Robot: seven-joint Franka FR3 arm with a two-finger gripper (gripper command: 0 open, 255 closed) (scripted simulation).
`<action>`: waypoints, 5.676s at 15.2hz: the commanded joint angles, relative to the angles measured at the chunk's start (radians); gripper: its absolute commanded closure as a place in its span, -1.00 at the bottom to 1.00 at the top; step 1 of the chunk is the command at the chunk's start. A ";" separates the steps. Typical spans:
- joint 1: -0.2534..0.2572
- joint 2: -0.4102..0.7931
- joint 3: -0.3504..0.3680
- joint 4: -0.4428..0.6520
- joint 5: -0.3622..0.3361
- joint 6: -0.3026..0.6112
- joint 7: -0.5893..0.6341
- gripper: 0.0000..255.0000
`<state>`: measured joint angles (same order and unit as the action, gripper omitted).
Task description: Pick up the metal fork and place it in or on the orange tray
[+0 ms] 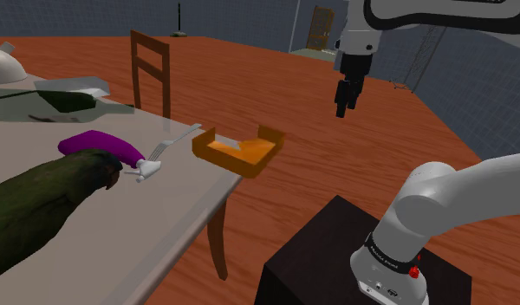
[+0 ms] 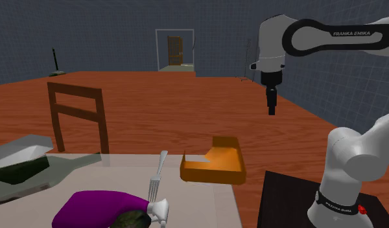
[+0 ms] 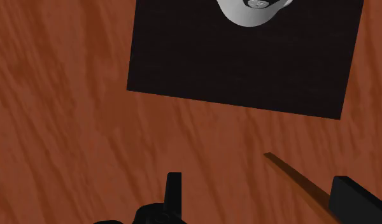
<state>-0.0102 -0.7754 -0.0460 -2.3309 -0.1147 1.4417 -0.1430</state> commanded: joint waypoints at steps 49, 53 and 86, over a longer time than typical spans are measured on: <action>0.006 1.222 0.774 0.885 -0.321 0.283 2.035 -1.00; 0.006 1.222 0.774 0.885 -0.321 0.283 2.035 -1.00; 0.101 1.266 0.770 1.232 -0.342 -0.008 1.983 1.00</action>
<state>0.0855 0.4882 0.7244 -1.1173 -0.4545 1.4486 1.8427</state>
